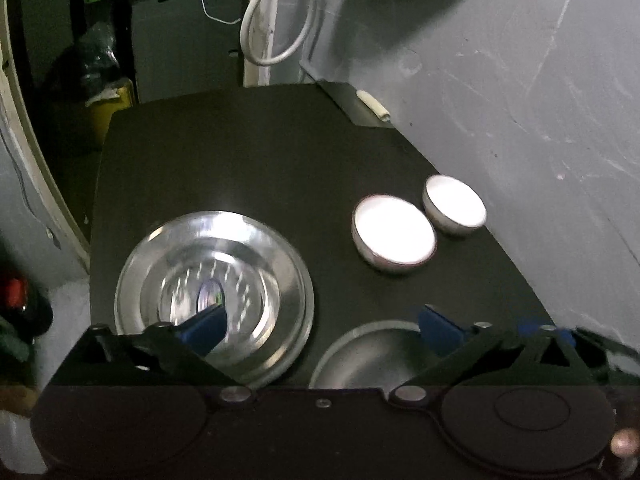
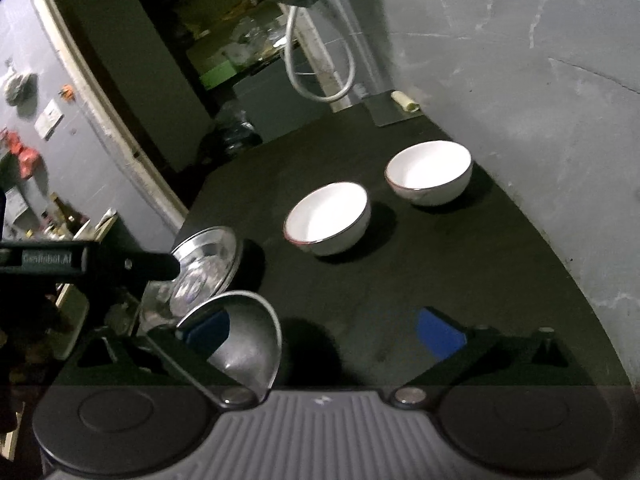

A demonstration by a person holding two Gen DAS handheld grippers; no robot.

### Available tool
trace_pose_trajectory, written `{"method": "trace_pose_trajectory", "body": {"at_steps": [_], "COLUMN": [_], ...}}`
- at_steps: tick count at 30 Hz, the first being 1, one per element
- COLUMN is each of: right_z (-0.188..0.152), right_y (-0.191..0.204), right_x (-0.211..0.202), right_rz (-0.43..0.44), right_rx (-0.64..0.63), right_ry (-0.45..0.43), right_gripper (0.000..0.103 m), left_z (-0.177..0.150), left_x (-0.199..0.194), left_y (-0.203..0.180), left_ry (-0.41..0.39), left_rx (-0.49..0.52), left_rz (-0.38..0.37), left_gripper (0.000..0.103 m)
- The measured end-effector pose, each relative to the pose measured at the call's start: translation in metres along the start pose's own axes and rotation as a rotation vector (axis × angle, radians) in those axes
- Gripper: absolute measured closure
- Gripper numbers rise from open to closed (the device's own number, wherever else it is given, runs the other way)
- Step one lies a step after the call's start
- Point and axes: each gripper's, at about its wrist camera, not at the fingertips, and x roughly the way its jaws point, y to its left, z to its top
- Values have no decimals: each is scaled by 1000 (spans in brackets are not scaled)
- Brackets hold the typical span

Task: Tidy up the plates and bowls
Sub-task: 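Lower the steel bowl onto the table and open both grippers, then move both grippers to the rim of a red-rimmed white bowl, then close both grippers on the white bowl rim and lift it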

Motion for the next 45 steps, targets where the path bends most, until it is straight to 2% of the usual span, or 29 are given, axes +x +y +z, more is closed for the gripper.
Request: {"method": "trace_pose_trajectory", "body": {"at_steps": [5, 13, 16, 22, 28, 31, 34, 40, 45], "right_z": [1, 29, 44, 58, 62, 64, 67, 68, 69], "right_y": [-2, -5, -6, -5, -3, -1, -1, 2, 4], "right_x": [5, 31, 44, 72, 90, 95, 99, 104, 109], "right_rz": [-50, -215, -236, -291, -315, -316, -314, -296, -279], "right_rx": [20, 45, 61, 69, 55, 48, 43, 38, 36], "right_ry": [-31, -56, -56, -12, 7, 19, 27, 47, 63], "right_gripper": [0, 0, 0, 0, 3, 11, 18, 31, 48], "left_z": [20, 56, 66, 76, 78, 79, 79, 77, 75], "left_x": [33, 79, 95, 125, 132, 134, 134, 134, 134], "left_y": [1, -3, -4, -4, -5, -7, -7, -9, -12], "left_ry": [68, 40, 39, 89, 110, 116, 121, 128, 139], "left_rx": [-2, -13, -16, -30, -2, 3, 6, 2, 0], "left_rz": [-50, -14, -8, 0, 10, 0, -17, -69, -120], "left_gripper": [1, 1, 1, 1, 3, 10, 21, 50, 71]}}
